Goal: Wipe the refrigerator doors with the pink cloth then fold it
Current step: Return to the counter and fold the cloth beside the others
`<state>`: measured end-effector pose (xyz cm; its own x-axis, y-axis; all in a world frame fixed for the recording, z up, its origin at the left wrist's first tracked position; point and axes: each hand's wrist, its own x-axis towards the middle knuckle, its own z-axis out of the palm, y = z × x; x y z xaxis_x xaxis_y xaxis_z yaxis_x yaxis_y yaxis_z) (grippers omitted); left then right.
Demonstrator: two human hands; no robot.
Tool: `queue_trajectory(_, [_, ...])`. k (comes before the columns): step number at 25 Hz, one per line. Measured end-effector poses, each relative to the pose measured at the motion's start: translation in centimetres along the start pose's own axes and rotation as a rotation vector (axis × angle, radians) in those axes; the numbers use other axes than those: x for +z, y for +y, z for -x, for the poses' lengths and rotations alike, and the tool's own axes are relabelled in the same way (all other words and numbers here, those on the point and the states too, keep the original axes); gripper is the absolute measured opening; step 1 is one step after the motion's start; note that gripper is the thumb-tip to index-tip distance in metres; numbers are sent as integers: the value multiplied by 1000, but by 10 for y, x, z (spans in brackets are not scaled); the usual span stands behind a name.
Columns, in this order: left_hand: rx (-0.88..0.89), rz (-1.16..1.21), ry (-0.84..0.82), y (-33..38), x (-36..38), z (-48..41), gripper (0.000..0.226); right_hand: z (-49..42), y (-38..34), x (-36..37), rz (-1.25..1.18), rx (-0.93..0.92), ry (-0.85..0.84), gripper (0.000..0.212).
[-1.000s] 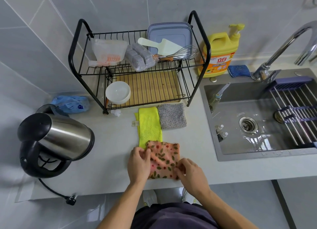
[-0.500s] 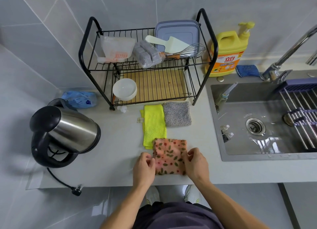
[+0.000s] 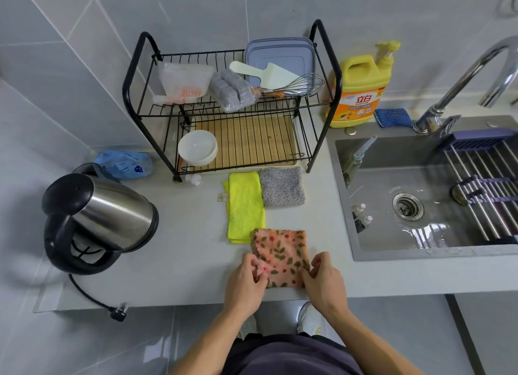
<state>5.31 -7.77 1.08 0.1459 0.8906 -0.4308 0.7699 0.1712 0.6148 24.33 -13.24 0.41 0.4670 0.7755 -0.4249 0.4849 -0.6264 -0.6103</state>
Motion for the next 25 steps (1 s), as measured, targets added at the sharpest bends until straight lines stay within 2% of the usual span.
queue_trajectory(2, [18, 138, -14, 6, -4, 1, 20, 3, -2, -9, -185, -35, -47, 24])
queue_trajectory(5, [37, 384, -28, 12, -17, -6, 21, -1, -10, -27, -576, -47, -138, 8])
queue_trajectory(7, [22, 507, -59, 14, -26, -8, 16, -4, -14, -42, -751, 19, -230, 16])
queue_trajectory(8, [13, 586, -102, 17, -31, -8, 19, -6, -14, -48, -815, 43, -288, 24])
queue_trajectory(9, [15, 655, -148, 18, -35, -8, 30, -6, -14, -54, -857, 41, -344, 32])
queue_trajectory(12, [49, 652, -180, 25, -38, -11, 55, -9, -11, -62, -776, -74, -381, 56])
queue_trajectory(14, [103, 496, -84, 29, -35, -13, 47, -10, -10, -62, -688, -131, -278, 41])
queue_trajectory(16, [172, 350, 15, 32, -35, -15, 18, -13, -11, -64, -624, -166, -157, 10])
queue_trajectory(17, [199, 317, 32, 34, -36, -17, 7, -14, -13, -67, -604, -186, -123, 6])
queue_trajectory(19, [215, 356, -4, 37, -40, -20, 23, -19, -13, -73, -594, -213, -112, 29])
queue_trajectory(21, [170, 494, -84, 46, -43, -24, 31, -25, -20, -76, -581, -195, -121, 38])
queue_trajectory(23, [112, 565, -60, 56, -41, -34, 21, -36, -28, -73, -580, -164, -101, 30])
queue_trajectory(25, [71, 528, 81, 62, -36, -50, 13, -50, -36, -65, -605, -138, -57, 13])
